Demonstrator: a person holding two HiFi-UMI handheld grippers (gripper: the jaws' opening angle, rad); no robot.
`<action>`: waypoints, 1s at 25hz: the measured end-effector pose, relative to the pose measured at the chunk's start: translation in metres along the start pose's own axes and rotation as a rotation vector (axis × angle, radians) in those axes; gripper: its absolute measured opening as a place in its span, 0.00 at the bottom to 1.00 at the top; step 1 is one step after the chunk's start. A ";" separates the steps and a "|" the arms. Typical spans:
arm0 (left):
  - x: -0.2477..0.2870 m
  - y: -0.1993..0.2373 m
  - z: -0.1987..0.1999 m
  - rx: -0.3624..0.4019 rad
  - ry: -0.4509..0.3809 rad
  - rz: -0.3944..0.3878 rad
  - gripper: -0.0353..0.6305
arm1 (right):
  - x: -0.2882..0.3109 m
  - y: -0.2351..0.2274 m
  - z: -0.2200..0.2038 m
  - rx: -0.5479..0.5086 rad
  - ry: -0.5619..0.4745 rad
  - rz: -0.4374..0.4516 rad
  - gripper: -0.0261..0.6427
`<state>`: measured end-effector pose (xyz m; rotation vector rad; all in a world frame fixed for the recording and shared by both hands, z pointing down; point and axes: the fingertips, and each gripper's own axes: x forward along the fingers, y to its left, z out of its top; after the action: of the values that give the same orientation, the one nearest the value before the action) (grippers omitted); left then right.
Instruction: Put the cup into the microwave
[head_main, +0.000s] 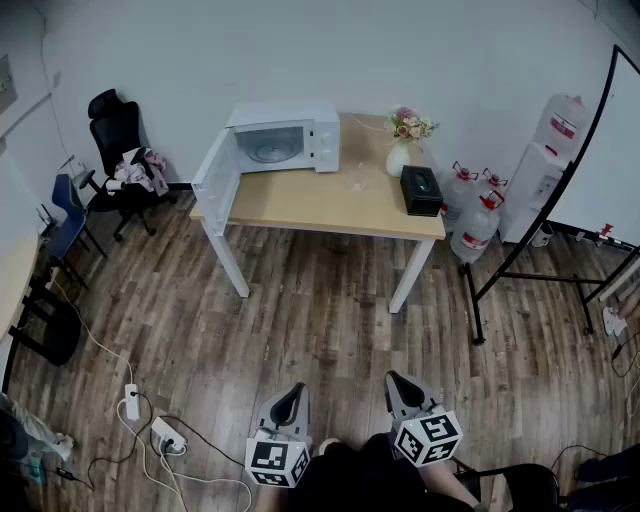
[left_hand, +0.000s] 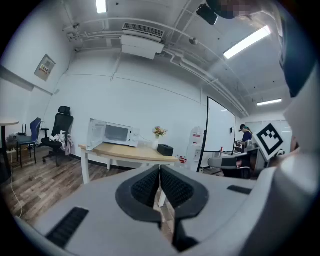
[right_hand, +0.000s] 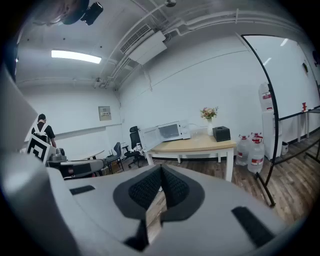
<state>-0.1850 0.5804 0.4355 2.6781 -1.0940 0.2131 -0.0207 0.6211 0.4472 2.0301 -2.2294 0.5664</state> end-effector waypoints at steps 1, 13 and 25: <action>0.000 0.000 0.001 0.000 0.002 0.000 0.06 | 0.000 0.000 0.000 0.008 0.001 -0.004 0.03; 0.001 0.005 -0.001 0.002 0.004 -0.002 0.06 | 0.002 0.001 -0.004 0.033 -0.004 -0.015 0.03; -0.001 0.004 -0.010 -0.011 0.036 -0.006 0.06 | -0.005 0.009 -0.006 0.036 -0.018 0.024 0.03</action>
<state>-0.1888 0.5805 0.4454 2.6574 -1.0732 0.2526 -0.0296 0.6286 0.4493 2.0360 -2.2725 0.5975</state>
